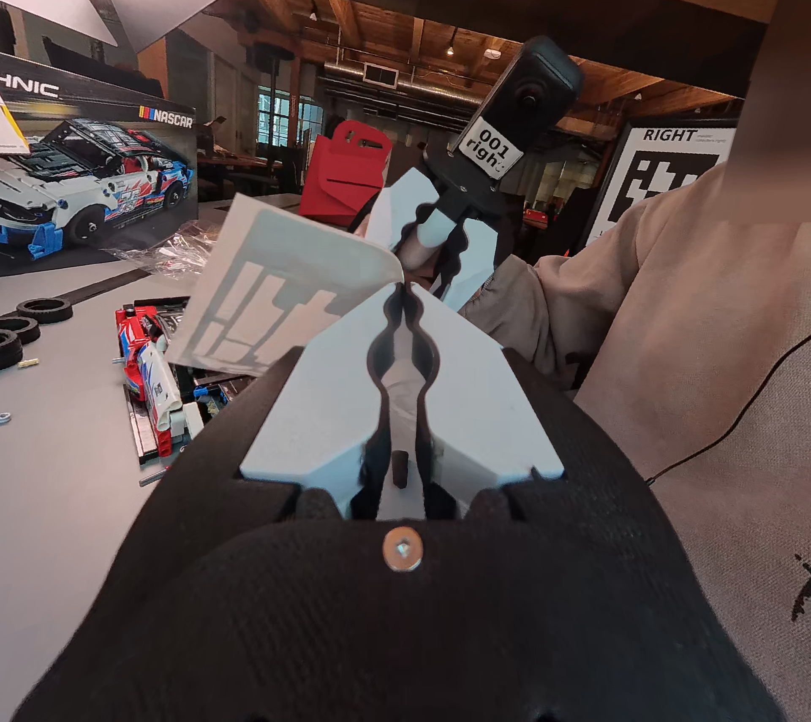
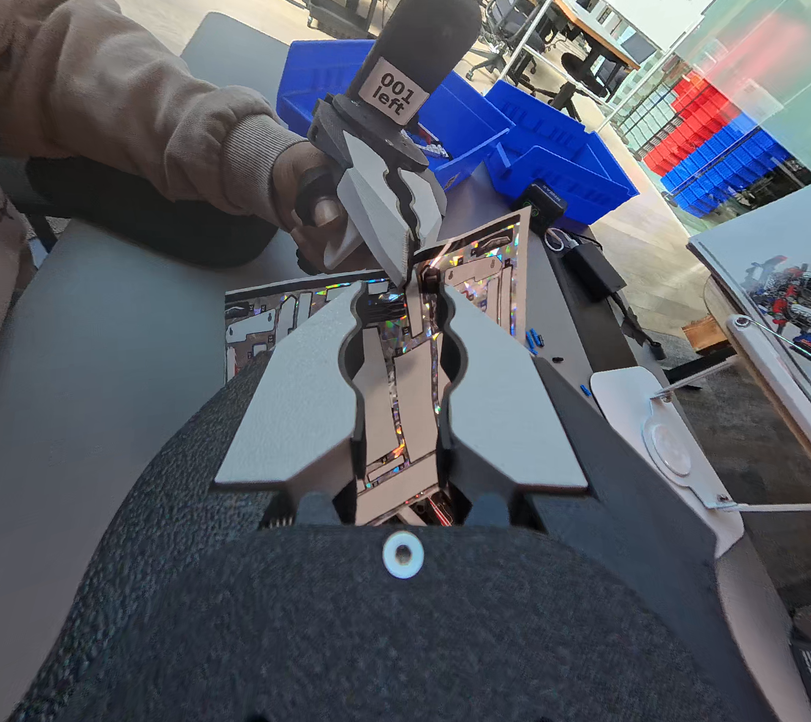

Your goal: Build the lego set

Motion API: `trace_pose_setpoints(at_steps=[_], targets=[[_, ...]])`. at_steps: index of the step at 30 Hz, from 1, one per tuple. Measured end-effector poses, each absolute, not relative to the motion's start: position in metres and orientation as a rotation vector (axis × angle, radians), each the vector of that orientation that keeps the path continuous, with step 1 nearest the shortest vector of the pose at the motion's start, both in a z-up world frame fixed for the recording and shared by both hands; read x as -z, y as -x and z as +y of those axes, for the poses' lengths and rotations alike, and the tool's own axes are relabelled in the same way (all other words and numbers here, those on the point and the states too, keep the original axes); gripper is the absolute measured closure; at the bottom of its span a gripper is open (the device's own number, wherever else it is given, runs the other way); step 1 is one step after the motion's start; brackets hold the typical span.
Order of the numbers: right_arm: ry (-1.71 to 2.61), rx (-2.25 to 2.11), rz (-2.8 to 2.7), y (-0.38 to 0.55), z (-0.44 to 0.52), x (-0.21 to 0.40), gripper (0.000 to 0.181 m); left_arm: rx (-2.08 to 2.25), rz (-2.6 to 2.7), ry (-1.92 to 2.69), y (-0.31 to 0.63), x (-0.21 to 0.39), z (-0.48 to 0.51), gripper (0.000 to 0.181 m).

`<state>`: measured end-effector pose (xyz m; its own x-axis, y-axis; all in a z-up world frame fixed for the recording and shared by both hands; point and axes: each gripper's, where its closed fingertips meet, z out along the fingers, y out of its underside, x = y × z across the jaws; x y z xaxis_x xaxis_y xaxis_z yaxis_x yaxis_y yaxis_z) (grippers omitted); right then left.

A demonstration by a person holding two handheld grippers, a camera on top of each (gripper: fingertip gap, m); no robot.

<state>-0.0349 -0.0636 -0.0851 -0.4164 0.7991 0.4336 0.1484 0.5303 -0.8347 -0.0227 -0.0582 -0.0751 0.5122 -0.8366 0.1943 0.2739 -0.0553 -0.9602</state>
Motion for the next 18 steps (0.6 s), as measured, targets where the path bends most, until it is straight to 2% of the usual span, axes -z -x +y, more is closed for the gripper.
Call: trace_pose_setpoints(at_steps=[5, 18], targets=[[0.741, -0.957, -1.885, 0.030, -0.068, 0.085, 0.159, 0.969, 0.590, 1.333, 0.016, 0.079, -0.061, 0.181], [0.844, -1.450, -1.844, 0.019, -0.069, 0.082, 0.179, 0.837, 0.724, 1.356, 0.007, 0.089, -0.066, 0.181]])
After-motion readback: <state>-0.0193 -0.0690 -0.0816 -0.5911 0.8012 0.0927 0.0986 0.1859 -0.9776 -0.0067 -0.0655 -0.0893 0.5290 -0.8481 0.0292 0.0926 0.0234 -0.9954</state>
